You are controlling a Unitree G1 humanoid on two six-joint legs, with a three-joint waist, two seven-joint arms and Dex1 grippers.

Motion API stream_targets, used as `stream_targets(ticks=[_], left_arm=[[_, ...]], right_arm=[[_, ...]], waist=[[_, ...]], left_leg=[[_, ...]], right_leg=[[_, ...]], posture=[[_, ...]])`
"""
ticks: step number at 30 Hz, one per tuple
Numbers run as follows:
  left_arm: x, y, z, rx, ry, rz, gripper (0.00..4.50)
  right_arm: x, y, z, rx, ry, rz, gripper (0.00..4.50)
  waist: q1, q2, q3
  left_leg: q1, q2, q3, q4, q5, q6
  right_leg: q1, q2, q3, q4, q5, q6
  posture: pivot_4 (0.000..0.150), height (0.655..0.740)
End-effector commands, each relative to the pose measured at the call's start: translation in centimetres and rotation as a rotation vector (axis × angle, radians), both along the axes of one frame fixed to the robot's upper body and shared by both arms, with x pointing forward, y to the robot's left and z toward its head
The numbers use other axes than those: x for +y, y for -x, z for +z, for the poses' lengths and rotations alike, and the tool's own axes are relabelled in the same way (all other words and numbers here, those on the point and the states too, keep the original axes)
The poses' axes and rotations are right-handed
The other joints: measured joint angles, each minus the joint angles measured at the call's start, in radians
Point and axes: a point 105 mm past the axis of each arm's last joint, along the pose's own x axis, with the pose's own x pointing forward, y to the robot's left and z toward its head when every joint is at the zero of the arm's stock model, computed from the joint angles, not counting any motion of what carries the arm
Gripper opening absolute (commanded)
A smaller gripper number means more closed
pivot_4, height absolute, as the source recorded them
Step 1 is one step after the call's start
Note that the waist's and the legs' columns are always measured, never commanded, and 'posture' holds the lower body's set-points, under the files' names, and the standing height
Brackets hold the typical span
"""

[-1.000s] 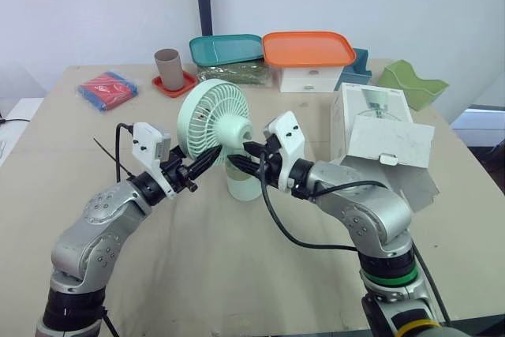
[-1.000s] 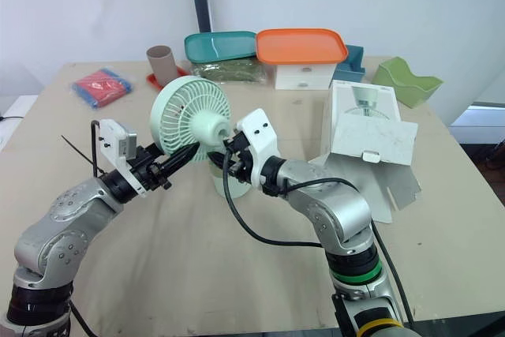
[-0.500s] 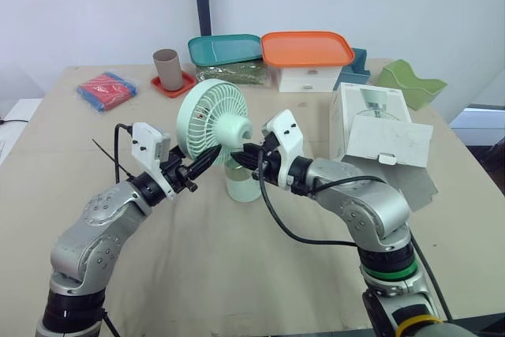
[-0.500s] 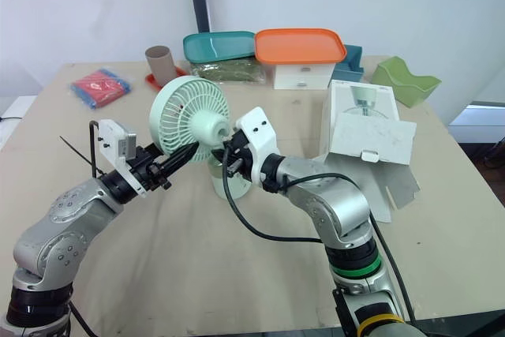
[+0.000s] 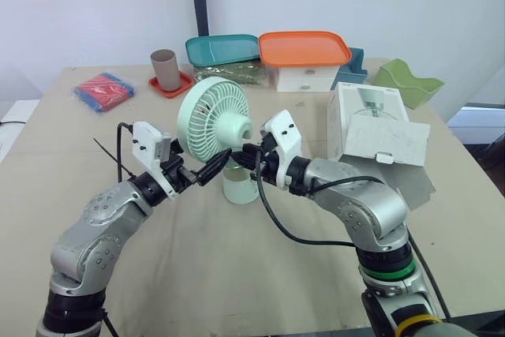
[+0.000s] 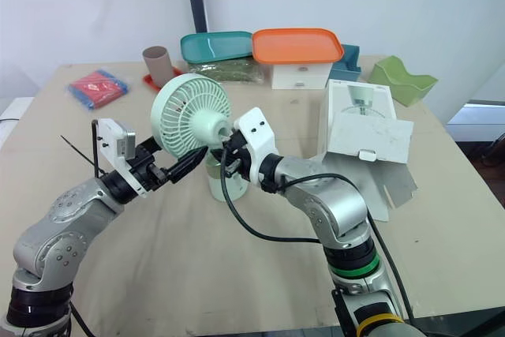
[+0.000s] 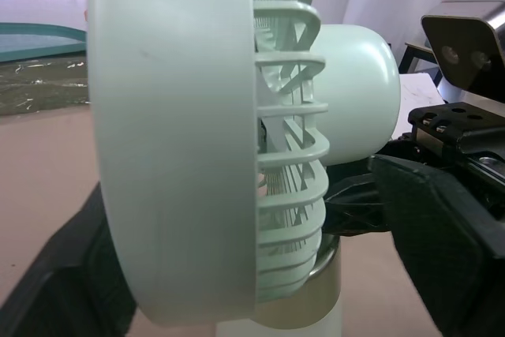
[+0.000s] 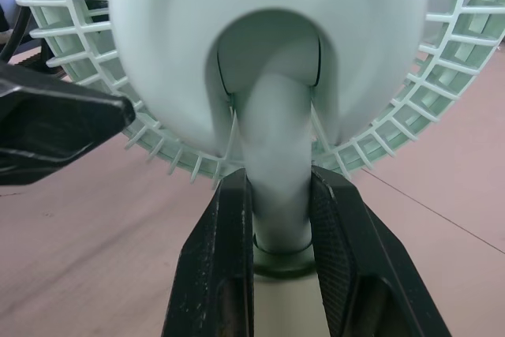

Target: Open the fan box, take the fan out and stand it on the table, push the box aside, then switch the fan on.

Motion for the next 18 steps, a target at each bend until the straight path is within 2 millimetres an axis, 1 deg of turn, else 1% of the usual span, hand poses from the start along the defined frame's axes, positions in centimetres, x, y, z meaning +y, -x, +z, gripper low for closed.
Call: stream_targets(ticks=[1, 4, 9, 13, 15, 18], left_arm=[[0.7, 0.8, 1.2, -0.054, -0.029, -0.03, 4.47], [1.5, 1.1, 0.8, -0.046, -0.071, -0.037, 4.47], [3.5, 1.0, 0.5, -0.04, -0.129, -0.025, 4.47], [4.8, 1.3, 0.4, -0.007, -0.153, -0.051, 4.47], [5.1, 2.0, 0.2, 0.02, -0.163, -0.104, 4.47], [5.7, 3.3, -0.7, 0.1, -0.197, -0.189, 4.47]], right_arm=[[0.4, 0.3, 0.9, -0.034, -0.021, 0.043, 0.5], [0.0, 0.1, 0.8, -0.042, -0.023, 0.051, 0.5], [-1.2, -0.1, 1.0, -0.069, -0.031, 0.081, 0.5], [-1.9, 0.4, 1.3, -0.096, -0.062, 0.149, 0.5], [-2.0, 0.8, 1.6, -0.097, -0.097, 0.196, 0.5], [-2.2, 1.6, 2.0, -0.112, -0.132, 0.272, 0.5]], waist=[[0.0, 0.0, 0.0], [-0.001, 0.0, 0.0], [0.0, 0.0, 0.0], [0.0, 0.0, 0.0], [-0.001, 0.001, 0.001], [-0.001, 0.001, 0.001]], left_leg=[[0.0, 0.0, 0.0, 0.0, 0.0, 0.0], [0.0, 0.0, 0.0, 0.0, 0.0, 0.0], [0.0, 0.0, 0.0, 0.0, 0.0, 0.0], [0.0, 0.0, 0.0, -0.001, 0.0, 0.0], [0.0, 0.0, 0.0, -0.001, 0.0, 0.0], [0.0, 0.001, 0.0, -0.001, 0.0, 0.001]], right_leg=[[0.0, 0.0, 0.0, 0.0, 0.0, 0.0], [0.0, 0.001, 0.0, 0.0, 0.0, 0.0], [0.0, 0.001, 0.0, 0.0, 0.0, 0.0], [0.0, 0.001, 0.0, 0.0, 0.0, 0.0], [0.0, 0.001, 0.0, 0.0, 0.0, 0.0], [-0.001, 0.001, 0.0, 0.0, -0.001, 0.0]], posture=[[0.15, 0.74], [0.15, 0.74], [0.15, 0.74], [0.15, 0.74], [0.15, 0.74], [0.15, 0.74]])
